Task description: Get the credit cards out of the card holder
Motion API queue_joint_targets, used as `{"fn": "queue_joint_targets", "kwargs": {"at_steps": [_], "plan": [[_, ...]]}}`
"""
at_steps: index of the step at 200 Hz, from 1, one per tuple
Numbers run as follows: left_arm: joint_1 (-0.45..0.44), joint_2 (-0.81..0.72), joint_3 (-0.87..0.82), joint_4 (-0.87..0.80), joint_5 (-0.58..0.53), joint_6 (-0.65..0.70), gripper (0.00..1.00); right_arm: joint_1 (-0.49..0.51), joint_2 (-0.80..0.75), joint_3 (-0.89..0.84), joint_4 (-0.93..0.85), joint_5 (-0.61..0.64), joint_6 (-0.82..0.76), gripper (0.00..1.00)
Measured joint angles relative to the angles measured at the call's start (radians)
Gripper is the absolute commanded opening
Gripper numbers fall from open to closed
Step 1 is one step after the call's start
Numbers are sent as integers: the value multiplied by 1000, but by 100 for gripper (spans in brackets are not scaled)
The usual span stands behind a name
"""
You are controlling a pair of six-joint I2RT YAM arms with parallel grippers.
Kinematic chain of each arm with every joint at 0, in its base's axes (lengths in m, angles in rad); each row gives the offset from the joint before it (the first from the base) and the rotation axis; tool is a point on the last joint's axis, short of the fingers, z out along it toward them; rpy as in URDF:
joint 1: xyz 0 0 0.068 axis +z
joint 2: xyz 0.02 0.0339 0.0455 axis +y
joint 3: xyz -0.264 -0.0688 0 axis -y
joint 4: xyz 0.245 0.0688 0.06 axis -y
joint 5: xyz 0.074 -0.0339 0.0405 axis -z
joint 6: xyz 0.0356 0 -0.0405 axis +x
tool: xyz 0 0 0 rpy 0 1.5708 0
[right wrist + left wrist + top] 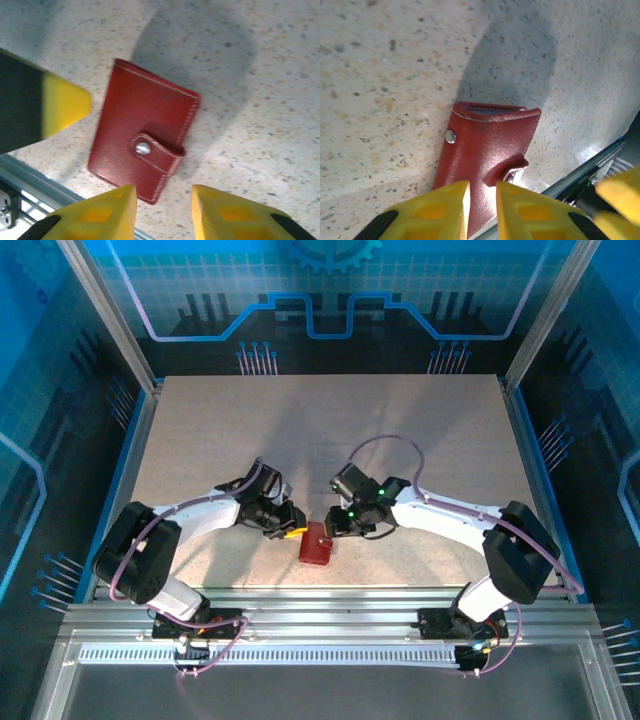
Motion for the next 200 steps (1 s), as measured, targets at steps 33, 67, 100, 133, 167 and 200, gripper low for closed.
{"fn": "queue_joint_targets", "kwargs": {"at_steps": [33, 67, 100, 133, 167, 200], "plan": [[24, 36, 0, 29, 51, 0, 12, 48, 81, 124, -78, 52, 27, 32], [24, 85, -20, 77, 103, -4, 10, 77, 157, 187, -142, 92, 70, 34], [24, 93, -47, 121, 127, -8, 9, 92, 206, 205, -169, 106, 111, 36], [26, 93, -96, 198, 150, -39, 8, 108, 230, 209, -174, 113, 137, 36], [35, 93, -133, 273, 175, -76, 7, 116, 259, 222, -177, 114, 148, 35], [39, 93, -152, 317, 190, -104, 7, 116, 279, 228, -178, 114, 149, 36]]}}
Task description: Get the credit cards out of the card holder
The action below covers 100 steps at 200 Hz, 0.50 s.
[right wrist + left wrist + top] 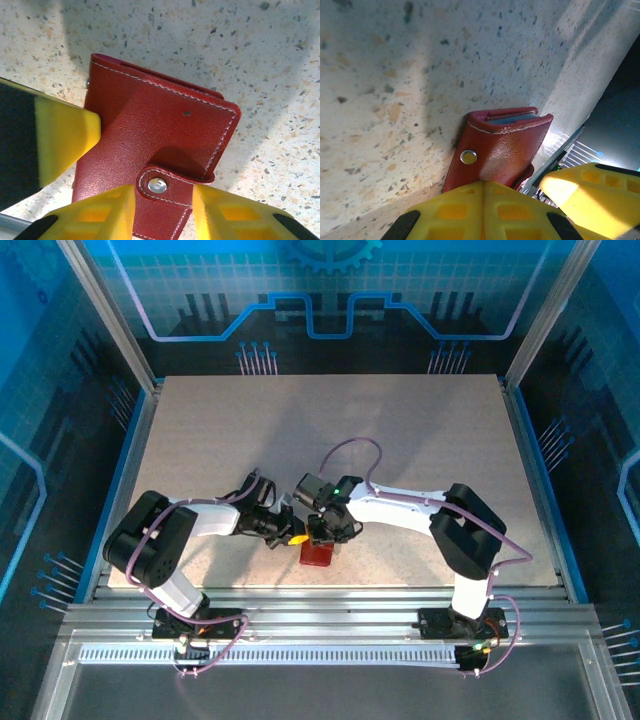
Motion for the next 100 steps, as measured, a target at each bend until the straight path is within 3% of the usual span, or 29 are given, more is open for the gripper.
{"fn": "queue_joint_targets", "kwargs": {"at_steps": [100], "plan": [[14, 12, -29, 67, 30, -23, 7, 22, 54, 39, -7, 4, 36, 41]]}}
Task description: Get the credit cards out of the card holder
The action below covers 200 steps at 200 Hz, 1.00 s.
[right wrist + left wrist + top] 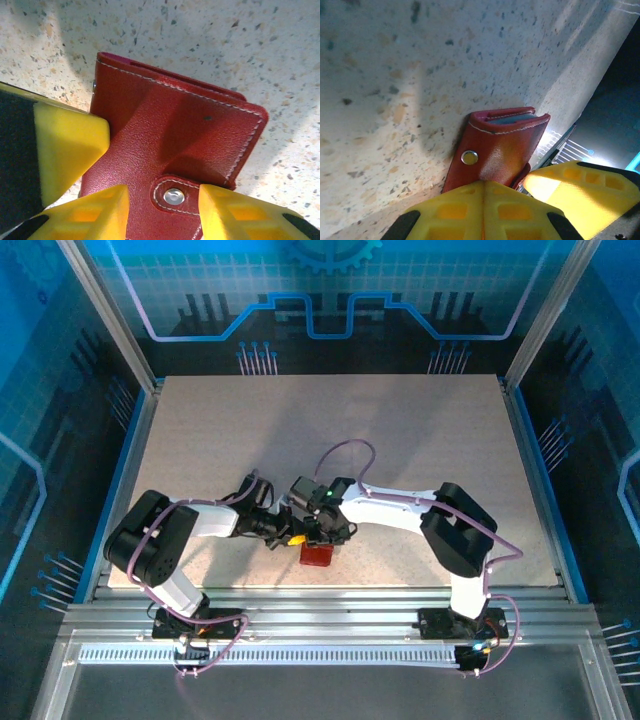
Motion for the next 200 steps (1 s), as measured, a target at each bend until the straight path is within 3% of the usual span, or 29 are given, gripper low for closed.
{"fn": "queue_joint_targets", "kwargs": {"at_steps": [60, 200], "plan": [[8, 9, -11, 31, 22, -8, 7, 5, 26, 13, -19, 11, 0, 36], [23, 14, -20, 43, 31, 1, 7, 18, 28, 37, -57, 60, -8, 4]]}}
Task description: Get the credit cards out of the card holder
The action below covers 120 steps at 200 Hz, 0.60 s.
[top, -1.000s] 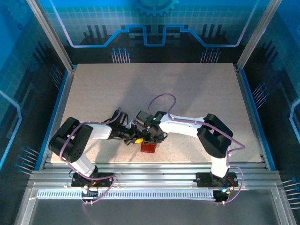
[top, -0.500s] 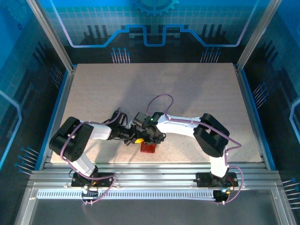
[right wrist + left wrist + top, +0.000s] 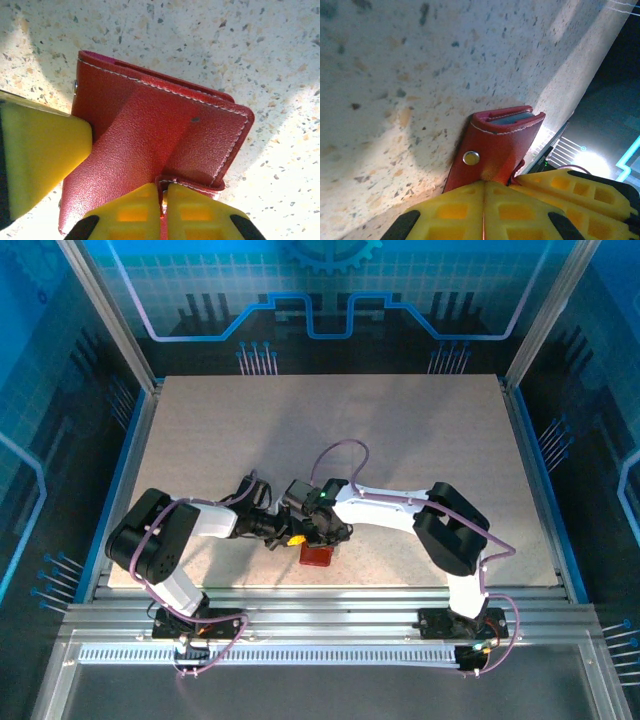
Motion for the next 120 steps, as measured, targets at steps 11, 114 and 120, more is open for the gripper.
{"fn": "queue_joint_targets", "kwargs": {"at_steps": [11, 114, 120], "plan": [[2, 0, 0, -5, 0, 3, 7, 0, -10, 0, 0, 4, 0, 1], [16, -9, 10, -60, -11, 28, 16, -36, -138, -97, 15, 21, -8, 0], [17, -17, 13, -74, -18, 29, 18, -42, -146, -110, 21, 21, -8, 0]]}}
